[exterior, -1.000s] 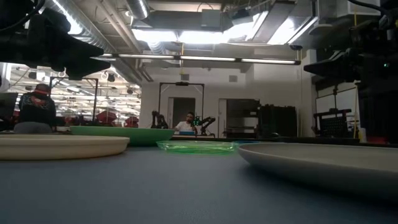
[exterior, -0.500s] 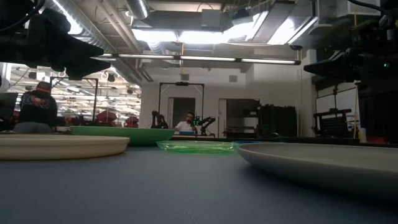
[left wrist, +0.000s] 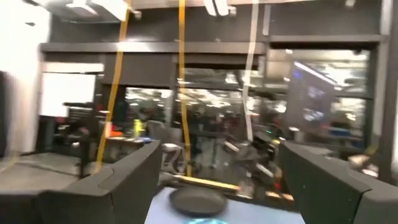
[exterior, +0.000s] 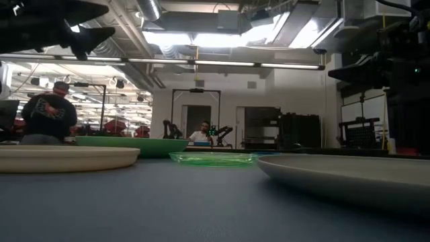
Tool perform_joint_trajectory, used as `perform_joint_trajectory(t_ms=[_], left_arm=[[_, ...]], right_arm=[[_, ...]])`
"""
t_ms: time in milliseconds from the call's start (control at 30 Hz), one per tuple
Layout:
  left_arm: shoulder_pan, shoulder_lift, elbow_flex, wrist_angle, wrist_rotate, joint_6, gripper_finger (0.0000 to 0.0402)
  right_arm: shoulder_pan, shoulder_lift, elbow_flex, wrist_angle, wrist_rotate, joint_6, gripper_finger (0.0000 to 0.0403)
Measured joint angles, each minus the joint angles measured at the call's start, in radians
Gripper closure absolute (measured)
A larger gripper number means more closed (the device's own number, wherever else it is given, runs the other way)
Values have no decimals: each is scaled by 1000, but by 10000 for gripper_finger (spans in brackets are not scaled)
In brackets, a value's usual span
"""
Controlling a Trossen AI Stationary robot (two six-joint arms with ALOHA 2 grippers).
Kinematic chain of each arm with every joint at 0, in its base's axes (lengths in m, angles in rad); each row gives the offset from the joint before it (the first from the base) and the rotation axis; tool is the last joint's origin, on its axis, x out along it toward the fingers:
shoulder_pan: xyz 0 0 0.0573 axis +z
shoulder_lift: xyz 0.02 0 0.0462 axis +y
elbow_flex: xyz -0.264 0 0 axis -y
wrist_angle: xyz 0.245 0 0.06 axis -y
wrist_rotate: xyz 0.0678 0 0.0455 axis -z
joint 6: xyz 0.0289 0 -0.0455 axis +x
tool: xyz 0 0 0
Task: Stack plastic plates
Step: Stack the large green plate on top of the gray plate
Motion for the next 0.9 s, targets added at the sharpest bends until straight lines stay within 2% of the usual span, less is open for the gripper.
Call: perform_joint_trajectory(t_ms=[333, 567, 900], left_arm=[[1, 4, 21, -2, -239, -17, 85], [1, 4, 69, -3, -357, -17, 85], [42, 107, 144, -4, -427, -16, 85]], right_arm=[[0, 0, 0, 0, 0, 0, 403], [0, 0, 0, 0, 0, 0, 403], [0, 0, 0, 0, 0, 0, 403]])
